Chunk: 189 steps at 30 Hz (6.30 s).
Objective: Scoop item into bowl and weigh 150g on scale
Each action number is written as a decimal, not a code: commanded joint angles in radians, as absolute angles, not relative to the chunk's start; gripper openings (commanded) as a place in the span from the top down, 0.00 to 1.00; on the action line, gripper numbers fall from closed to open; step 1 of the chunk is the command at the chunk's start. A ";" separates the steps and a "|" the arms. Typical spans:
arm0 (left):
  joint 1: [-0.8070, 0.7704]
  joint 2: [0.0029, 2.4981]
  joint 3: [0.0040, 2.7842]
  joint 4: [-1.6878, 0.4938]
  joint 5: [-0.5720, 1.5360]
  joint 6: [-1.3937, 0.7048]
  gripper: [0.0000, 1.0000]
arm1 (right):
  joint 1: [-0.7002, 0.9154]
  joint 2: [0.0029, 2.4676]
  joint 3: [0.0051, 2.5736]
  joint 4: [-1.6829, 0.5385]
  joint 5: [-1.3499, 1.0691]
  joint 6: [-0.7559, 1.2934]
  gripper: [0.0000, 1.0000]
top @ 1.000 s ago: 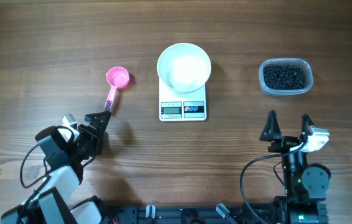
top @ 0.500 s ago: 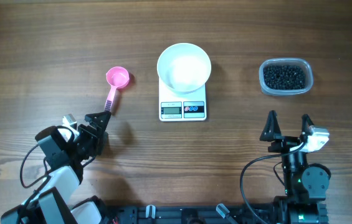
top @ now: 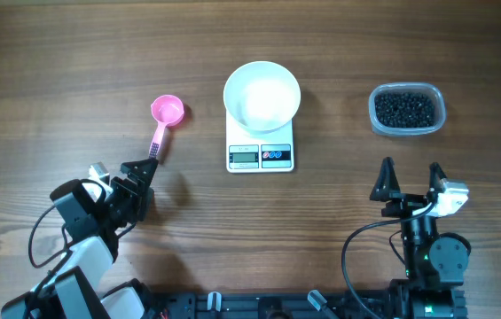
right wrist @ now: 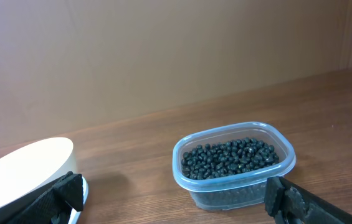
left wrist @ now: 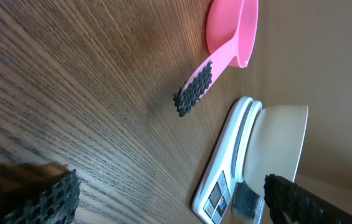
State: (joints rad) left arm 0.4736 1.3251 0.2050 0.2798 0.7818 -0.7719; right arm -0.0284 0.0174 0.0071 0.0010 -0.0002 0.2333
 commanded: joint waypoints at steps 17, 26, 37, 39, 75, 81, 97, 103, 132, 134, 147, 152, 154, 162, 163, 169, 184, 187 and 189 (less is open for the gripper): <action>0.479 1.342 0.200 0.281 0.670 -0.771 0.00 | -0.031 0.007 0.006 0.006 -0.002 0.236 0.00; 0.403 1.352 0.200 0.388 0.611 -0.827 0.00 | -0.031 0.007 0.006 0.006 -0.002 0.236 0.00; 0.394 1.458 0.200 0.497 0.560 -0.907 0.00 | -0.031 0.007 0.006 0.006 -0.002 0.236 0.00; 0.394 1.485 0.200 0.535 0.585 -0.907 0.00 | -0.031 0.007 0.006 0.006 -0.002 0.237 0.00; 0.394 1.589 0.214 0.741 0.591 -0.963 0.00 | -0.031 0.007 0.006 0.006 -0.002 0.236 0.00; 0.369 1.605 0.217 0.741 0.559 -1.007 0.00 | -0.031 0.007 0.006 0.006 -0.002 0.236 0.00; 0.310 1.605 0.217 0.741 0.470 -1.007 0.00 | -0.031 0.007 0.006 0.006 -0.002 0.236 0.00; 0.310 1.605 0.217 0.741 0.470 -1.007 0.00 | -0.031 0.007 0.006 0.006 -0.002 0.236 0.00; 0.309 1.605 0.217 0.677 0.594 -0.996 0.07 | -0.031 0.007 0.006 0.006 -0.002 0.237 0.00; 0.309 1.605 0.217 0.678 0.594 -0.997 0.08 | -0.031 0.007 0.006 0.006 -0.002 0.236 0.00; 0.309 1.605 0.217 0.700 0.585 -1.003 0.20 | -0.031 0.007 0.006 0.006 -0.002 0.236 0.00; 0.309 1.605 0.217 0.732 0.555 -1.003 0.24 | -0.031 0.007 0.006 0.006 -0.002 0.236 0.00; 0.309 1.605 0.217 0.746 0.555 -1.003 0.24 | -0.031 0.007 0.006 0.006 -0.002 0.236 0.00; 0.299 1.607 0.232 0.747 0.545 -1.003 0.18 | -0.031 0.007 0.006 0.006 -0.002 0.237 0.00; 0.294 1.607 0.238 0.747 0.545 -1.003 0.16 | -0.031 0.007 0.006 0.006 -0.002 0.236 0.00; 0.237 1.611 0.294 0.745 0.534 -1.003 0.16 | -0.031 0.007 0.006 0.006 -0.002 0.237 0.00; 0.218 1.693 0.295 0.733 0.450 -1.004 0.25 | -0.031 0.007 0.006 0.006 -0.002 0.236 0.00; 0.218 1.697 0.295 0.733 0.434 -1.003 0.26 | -0.031 0.007 0.006 0.006 -0.002 0.237 0.00; 0.218 1.697 0.295 0.733 0.432 -1.003 0.27 | -0.031 0.007 0.006 0.006 -0.002 0.236 0.00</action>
State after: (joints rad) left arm 0.2214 1.6588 0.3012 0.7532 0.4969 -1.0084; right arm -0.0280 0.0174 0.0071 0.0013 -0.0002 0.2333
